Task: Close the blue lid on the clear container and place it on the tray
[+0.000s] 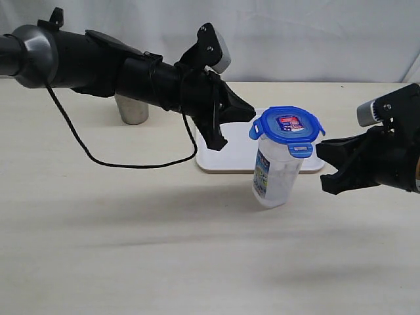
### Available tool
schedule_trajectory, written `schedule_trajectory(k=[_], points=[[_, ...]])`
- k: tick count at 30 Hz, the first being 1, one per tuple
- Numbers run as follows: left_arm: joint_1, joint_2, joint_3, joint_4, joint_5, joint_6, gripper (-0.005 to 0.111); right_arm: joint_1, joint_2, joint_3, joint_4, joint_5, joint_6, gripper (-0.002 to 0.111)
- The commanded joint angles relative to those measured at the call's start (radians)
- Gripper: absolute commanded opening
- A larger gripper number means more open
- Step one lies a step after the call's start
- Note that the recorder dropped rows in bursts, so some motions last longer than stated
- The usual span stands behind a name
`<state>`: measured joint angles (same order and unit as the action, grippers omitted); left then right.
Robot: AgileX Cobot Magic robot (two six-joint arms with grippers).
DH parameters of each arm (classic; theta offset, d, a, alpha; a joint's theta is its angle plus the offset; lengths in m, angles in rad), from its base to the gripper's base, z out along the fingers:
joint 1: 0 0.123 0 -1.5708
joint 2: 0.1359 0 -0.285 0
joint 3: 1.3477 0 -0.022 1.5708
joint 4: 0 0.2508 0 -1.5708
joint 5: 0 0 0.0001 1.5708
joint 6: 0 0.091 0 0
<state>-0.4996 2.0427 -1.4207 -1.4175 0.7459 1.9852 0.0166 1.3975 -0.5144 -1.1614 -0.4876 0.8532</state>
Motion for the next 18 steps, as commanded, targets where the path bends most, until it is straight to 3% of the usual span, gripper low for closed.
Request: schedule_trajectory(k=[1, 7, 18], points=[[-0.001, -0.012, 0.001, -0.004, 0.036, -0.008, 0.0, -0.002, 0.001, 0.005, 0.007, -0.007, -0.008, 0.004], [-0.001, -0.012, 0.001, 0.072, 0.056, -0.058, 0.0, -0.002, 0.001, 0.005, 0.007, -0.007, -0.008, 0.004], [-0.001, -0.016, 0.001, 0.076, 0.031, -0.071, 0.0, -0.002, 0.001, 0.005, 0.007, -0.007, -0.004, 0.004]])
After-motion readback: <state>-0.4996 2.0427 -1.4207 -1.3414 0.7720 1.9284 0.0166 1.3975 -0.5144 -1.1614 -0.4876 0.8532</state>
